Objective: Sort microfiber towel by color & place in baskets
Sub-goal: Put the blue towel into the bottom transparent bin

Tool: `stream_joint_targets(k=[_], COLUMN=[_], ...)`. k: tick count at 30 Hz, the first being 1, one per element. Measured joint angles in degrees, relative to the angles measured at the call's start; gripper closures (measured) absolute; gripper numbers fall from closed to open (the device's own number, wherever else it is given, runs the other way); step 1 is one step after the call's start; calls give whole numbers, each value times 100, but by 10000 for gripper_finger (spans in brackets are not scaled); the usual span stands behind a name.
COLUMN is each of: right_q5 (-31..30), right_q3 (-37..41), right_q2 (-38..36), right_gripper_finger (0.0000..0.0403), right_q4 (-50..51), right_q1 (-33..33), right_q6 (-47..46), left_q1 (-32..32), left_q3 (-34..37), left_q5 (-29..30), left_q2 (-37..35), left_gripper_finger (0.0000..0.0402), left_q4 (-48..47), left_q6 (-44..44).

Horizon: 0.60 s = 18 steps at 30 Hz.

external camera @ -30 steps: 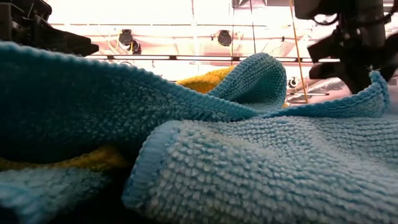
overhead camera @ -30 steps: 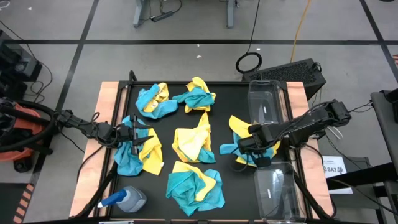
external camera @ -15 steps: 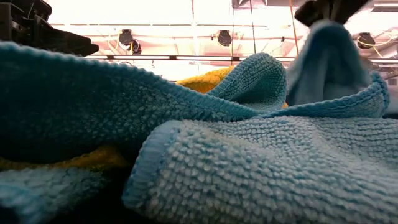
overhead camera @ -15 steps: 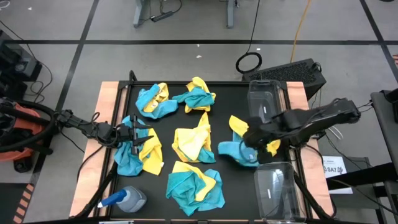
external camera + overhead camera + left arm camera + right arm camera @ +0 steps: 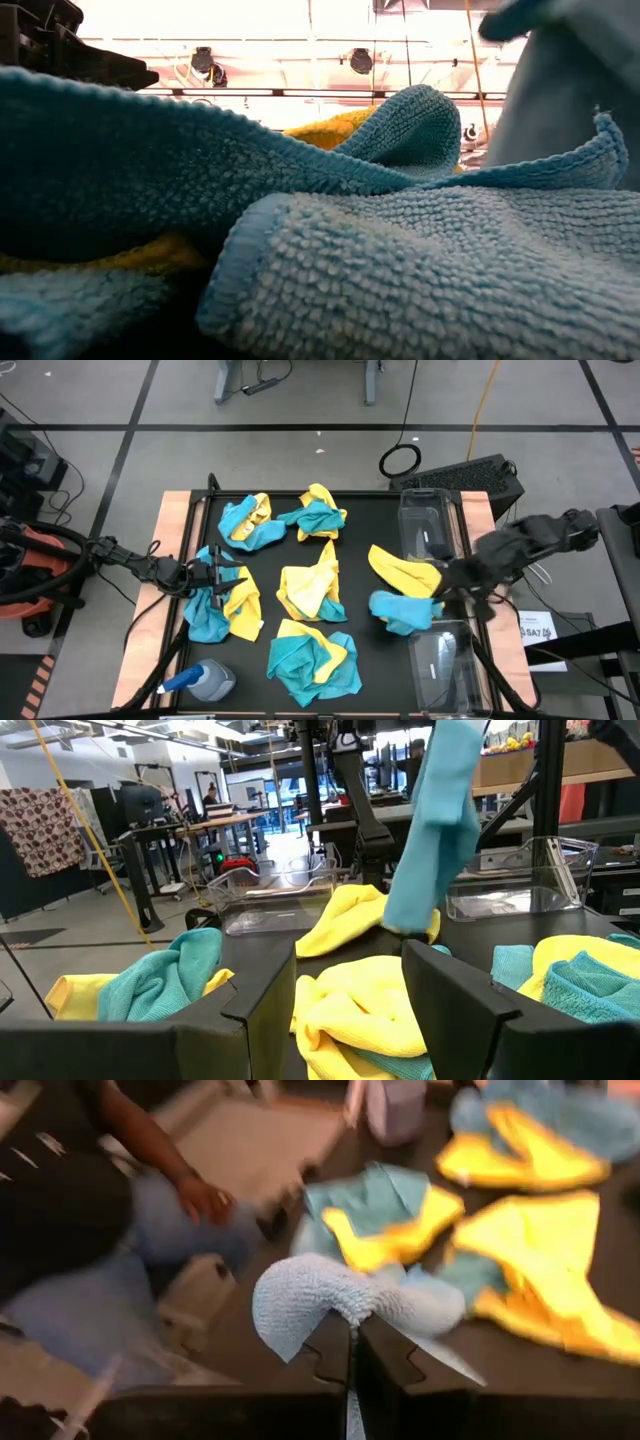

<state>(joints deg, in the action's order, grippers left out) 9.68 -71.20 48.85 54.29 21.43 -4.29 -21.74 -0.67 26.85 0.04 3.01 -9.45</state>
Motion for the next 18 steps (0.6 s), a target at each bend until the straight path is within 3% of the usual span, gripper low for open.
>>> stream_joint_targets(k=[7,18], right_q5=[351,1924], right_q3=[0,-4], right_q2=[-737,-1099], right_gripper_finger=[403,402], right_q4=[-759,-904], right_q1=[370,557], right_q6=[986,2406], left_q1=[0,0], left_q3=[-1,-2], left_q5=[0,0], left_q2=[0,0], left_gripper_finger=[210,210], left_q4=[0,0], left_q6=[1,0])
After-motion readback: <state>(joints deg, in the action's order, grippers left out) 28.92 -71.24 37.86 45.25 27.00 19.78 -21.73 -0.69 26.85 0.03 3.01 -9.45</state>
